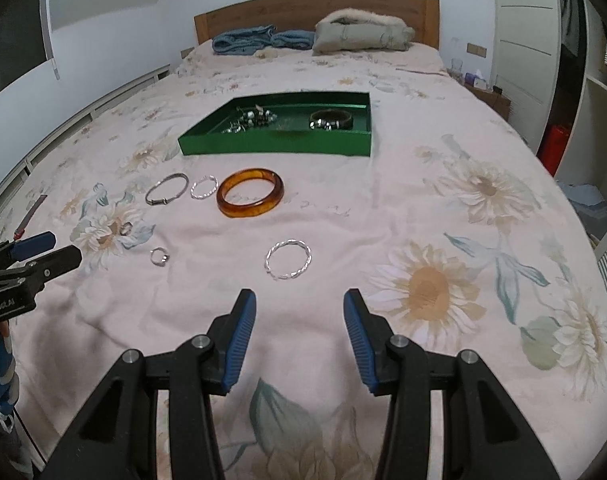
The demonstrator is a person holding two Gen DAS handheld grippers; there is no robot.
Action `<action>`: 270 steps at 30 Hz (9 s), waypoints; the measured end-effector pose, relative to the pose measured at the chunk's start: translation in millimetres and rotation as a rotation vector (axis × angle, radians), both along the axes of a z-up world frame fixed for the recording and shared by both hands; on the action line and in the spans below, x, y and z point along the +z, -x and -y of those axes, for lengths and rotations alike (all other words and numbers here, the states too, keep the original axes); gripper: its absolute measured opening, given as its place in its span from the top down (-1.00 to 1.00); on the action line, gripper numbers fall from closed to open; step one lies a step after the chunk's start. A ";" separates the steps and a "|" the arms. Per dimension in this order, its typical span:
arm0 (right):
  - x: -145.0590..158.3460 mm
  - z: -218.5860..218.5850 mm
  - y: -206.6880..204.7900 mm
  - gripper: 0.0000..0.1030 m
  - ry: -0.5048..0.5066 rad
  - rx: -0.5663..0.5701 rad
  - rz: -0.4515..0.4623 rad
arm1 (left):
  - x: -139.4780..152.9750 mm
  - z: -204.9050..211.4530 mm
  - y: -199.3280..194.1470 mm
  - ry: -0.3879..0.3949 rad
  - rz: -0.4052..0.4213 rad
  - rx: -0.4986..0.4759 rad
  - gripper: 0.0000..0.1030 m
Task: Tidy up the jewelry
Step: 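Withdraw both grippers from the tray and approach the remaining rings, then grasp the silver ring with the left gripper while the right grasps the twisted silver ring, then carry both silver rings over the green tray, then lower both rings into the green tray and open both grippers, then withdraw both grippers from the tray toward the remaining jewelry, then grasp the small silver ring with the left gripper while the right grasps the amber bangle, then carry the small ring and amber bangle over the green tray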
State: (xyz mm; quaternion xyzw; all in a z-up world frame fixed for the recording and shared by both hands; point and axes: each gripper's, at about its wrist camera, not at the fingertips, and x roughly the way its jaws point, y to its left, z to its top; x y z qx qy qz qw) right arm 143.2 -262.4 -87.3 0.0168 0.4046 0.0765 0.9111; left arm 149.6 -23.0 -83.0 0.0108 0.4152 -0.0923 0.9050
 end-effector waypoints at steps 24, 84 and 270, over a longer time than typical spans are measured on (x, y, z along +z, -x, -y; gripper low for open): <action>-46.7 -10.5 -75.0 -0.01 -0.020 0.083 -0.035 | -59.4 43.9 -57.5 0.040 -0.102 -0.113 0.06; 136.2 18.4 -265.9 0.26 -0.032 -0.027 0.235 | 65.9 61.8 -286.3 -0.035 0.044 -0.102 0.64; 208.2 6.1 -116.6 0.82 0.065 -0.029 0.336 | 137.6 -38.9 -136.6 0.122 0.197 -0.106 0.62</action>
